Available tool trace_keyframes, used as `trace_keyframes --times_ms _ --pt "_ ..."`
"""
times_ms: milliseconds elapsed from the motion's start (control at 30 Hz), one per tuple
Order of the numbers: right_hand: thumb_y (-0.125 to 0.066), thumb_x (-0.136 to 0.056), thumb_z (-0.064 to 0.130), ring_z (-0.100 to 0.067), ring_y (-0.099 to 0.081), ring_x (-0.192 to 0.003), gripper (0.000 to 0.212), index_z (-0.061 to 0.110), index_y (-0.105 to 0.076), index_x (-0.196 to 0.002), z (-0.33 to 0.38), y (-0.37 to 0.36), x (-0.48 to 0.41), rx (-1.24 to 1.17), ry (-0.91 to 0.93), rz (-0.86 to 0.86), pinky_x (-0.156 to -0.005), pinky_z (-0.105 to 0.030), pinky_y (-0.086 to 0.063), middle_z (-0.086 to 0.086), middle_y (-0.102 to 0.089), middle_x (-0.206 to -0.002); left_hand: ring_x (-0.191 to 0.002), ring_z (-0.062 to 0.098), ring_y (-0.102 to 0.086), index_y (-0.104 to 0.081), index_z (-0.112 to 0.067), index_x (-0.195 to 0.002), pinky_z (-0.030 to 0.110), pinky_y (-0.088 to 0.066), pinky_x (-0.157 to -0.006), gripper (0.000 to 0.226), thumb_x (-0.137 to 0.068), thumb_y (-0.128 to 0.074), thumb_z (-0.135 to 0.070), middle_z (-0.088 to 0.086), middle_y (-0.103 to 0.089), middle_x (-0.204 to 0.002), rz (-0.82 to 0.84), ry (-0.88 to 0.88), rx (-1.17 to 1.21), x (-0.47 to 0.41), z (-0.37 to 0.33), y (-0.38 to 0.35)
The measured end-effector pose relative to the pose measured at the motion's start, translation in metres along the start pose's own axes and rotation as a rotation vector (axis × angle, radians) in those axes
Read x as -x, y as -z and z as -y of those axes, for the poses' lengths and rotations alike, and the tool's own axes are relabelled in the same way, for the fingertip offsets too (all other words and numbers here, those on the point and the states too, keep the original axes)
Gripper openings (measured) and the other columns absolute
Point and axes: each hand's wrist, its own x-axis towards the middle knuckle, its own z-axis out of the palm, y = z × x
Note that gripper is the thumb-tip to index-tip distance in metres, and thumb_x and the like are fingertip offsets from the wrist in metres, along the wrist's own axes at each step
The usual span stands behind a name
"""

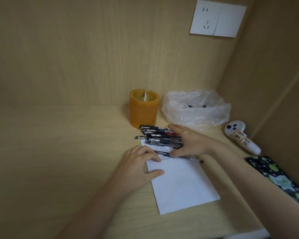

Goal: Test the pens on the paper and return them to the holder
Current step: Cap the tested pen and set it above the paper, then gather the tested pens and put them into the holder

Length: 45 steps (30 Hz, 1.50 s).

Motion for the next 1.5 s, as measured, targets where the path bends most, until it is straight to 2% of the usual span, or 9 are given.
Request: trace_keyframes --times_ms 200,400,533,733,900,1000,1267,1367,1500 --pt "-0.072 -0.071 0.049 -0.021 -0.027 -0.134 0.108 0.014 -0.01 -0.151 0.014 0.01 -0.026 0.325 -0.008 0.119 -0.107 -0.037 -0.034 -0.003 -0.029 -0.144 -0.108 -0.005 -0.038 -0.063 -0.04 -0.1 0.019 -0.022 -0.096 0.05 -0.067 -0.044 -0.072 -0.025 -0.051 -0.107 -0.015 0.0 0.027 0.001 0.001 -0.001" --pt "-0.071 -0.07 0.046 -0.015 -0.04 -0.099 0.064 0.015 -0.047 -0.121 0.021 0.01 -0.039 0.414 0.047 0.064 -0.077 -0.031 -0.044 0.003 -0.041 -0.103 -0.107 -0.006 -0.04 -0.061 -0.04 -0.1 0.02 -0.026 -0.097 0.048 -0.065 -0.047 -0.071 -0.025 -0.051 -0.105 -0.023 0.0 0.029 0.0 0.001 -0.001" --pt "-0.073 -0.072 0.036 -0.018 -0.048 -0.097 0.055 0.013 -0.046 -0.115 0.017 0.007 -0.044 0.302 0.049 0.048 -0.08 -0.034 -0.048 -0.001 -0.049 -0.108 -0.102 -0.007 -0.043 -0.055 -0.04 -0.096 0.02 -0.029 -0.094 0.043 -0.064 -0.053 -0.069 -0.027 -0.052 -0.099 -0.029 0.026 0.028 -0.001 -0.001 0.001" --pt "-0.072 -0.072 0.039 -0.015 -0.029 -0.103 0.058 0.015 -0.043 -0.115 0.017 0.01 -0.051 0.342 0.021 0.07 -0.085 -0.038 -0.045 0.001 -0.035 -0.11 -0.103 -0.006 -0.041 -0.053 -0.04 -0.096 0.022 -0.029 -0.096 0.033 -0.071 -0.064 -0.059 -0.026 -0.051 -0.1 -0.027 0.033 0.02 0.001 -0.001 0.001" --pt "-0.072 -0.072 0.035 -0.021 -0.048 -0.097 0.05 0.014 -0.045 -0.109 0.02 0.007 -0.059 0.362 0.05 0.059 -0.081 -0.031 -0.044 -0.002 -0.05 -0.102 -0.105 -0.006 -0.04 -0.053 -0.04 -0.096 0.022 -0.028 -0.097 0.033 -0.072 -0.063 -0.059 -0.026 -0.049 -0.102 -0.018 0.038 0.011 0.001 -0.001 0.001" --pt "-0.071 -0.076 0.032 -0.02 -0.048 -0.095 0.049 0.011 -0.048 -0.114 0.019 0.004 -0.06 0.322 0.062 0.036 -0.08 -0.031 -0.043 -0.004 -0.052 -0.102 -0.106 -0.005 -0.041 -0.053 -0.04 -0.095 0.022 -0.028 -0.097 0.033 -0.071 -0.061 -0.061 -0.026 -0.05 -0.102 -0.016 0.032 0.012 0.001 0.0 0.001" --pt "-0.065 -0.08 0.013 -0.017 -0.05 -0.08 0.021 0.014 -0.05 -0.094 0.012 0.011 -0.049 0.126 0.14 -0.167 -0.062 -0.023 -0.035 -0.002 -0.053 -0.089 -0.105 -0.009 -0.038 -0.058 -0.039 -0.091 0.018 -0.024 -0.096 0.043 -0.064 -0.047 -0.071 -0.027 -0.049 -0.101 -0.026 0.021 0.023 0.0 0.004 -0.003" --pt "-0.067 -0.082 0.015 -0.016 -0.056 -0.076 0.025 0.014 -0.053 -0.102 0.014 0.019 -0.043 -0.02 0.117 -0.209 -0.061 -0.024 -0.044 -0.001 -0.059 -0.089 -0.104 -0.01 -0.038 -0.059 -0.039 -0.091 0.018 -0.024 -0.095 0.044 -0.063 -0.047 -0.071 -0.027 -0.049 -0.1 -0.032 0.025 0.022 -0.001 0.004 -0.003" --pt "-0.065 -0.086 0.016 -0.004 -0.054 -0.068 0.029 0.02 -0.047 -0.108 0.027 0.03 -0.028 -0.225 0.146 -0.351 -0.057 -0.013 -0.038 0.014 -0.054 -0.08 -0.106 -0.008 -0.038 -0.058 -0.04 -0.091 0.02 -0.025 -0.098 0.044 -0.063 -0.047 -0.071 -0.027 -0.049 -0.101 -0.029 0.027 0.03 0.0 0.004 -0.003"
